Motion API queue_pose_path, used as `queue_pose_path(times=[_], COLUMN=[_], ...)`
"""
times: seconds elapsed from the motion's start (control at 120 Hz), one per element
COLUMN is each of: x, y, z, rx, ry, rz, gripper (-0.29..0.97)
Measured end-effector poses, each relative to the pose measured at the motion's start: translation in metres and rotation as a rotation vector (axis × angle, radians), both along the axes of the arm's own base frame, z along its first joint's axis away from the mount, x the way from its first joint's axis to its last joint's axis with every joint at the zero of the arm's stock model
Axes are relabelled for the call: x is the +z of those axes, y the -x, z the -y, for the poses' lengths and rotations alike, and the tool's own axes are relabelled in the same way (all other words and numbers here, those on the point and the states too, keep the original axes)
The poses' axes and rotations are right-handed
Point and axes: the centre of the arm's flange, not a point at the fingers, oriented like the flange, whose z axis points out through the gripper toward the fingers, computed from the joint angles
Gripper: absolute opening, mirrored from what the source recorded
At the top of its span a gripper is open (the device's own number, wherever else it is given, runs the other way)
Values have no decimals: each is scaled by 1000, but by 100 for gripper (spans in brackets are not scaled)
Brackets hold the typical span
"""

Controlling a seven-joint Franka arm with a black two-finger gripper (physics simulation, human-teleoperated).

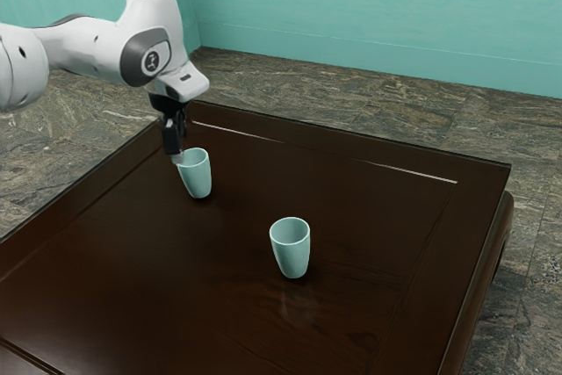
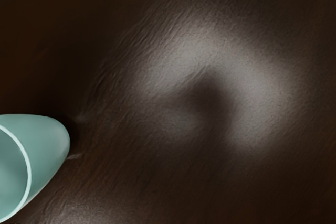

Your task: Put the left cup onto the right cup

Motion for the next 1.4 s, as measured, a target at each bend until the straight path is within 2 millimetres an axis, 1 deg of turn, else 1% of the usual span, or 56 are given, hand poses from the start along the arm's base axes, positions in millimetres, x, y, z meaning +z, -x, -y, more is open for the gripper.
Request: queue_pose_path(times=[0.083, 0.125, 0.258, 0.45, 0.617, 0.8, 0.883, 1.0, 1.217, 1.4], x=[-19, -26, -37, -47, -68, -72, -73, -79, -85, -96], y=[-5, -7, -11, -14, -22, -32, -33, -33, -45, -55], z=[-2, -5, -14, -25, -26, -26, -31, -37, -41, -42], rx=[7, 14, 32, 55, 59, 50, 50, 50, 32, 14], ry=[-3, -4, -7, -10, -10, -9, -9, -10, -17, -19], rz=[-6, -7, -1, 4, -13, -7, -7, -15, -13, -18], gripper=[68, 68, 68, 68, 68, 68, 68, 68, 68, 68])
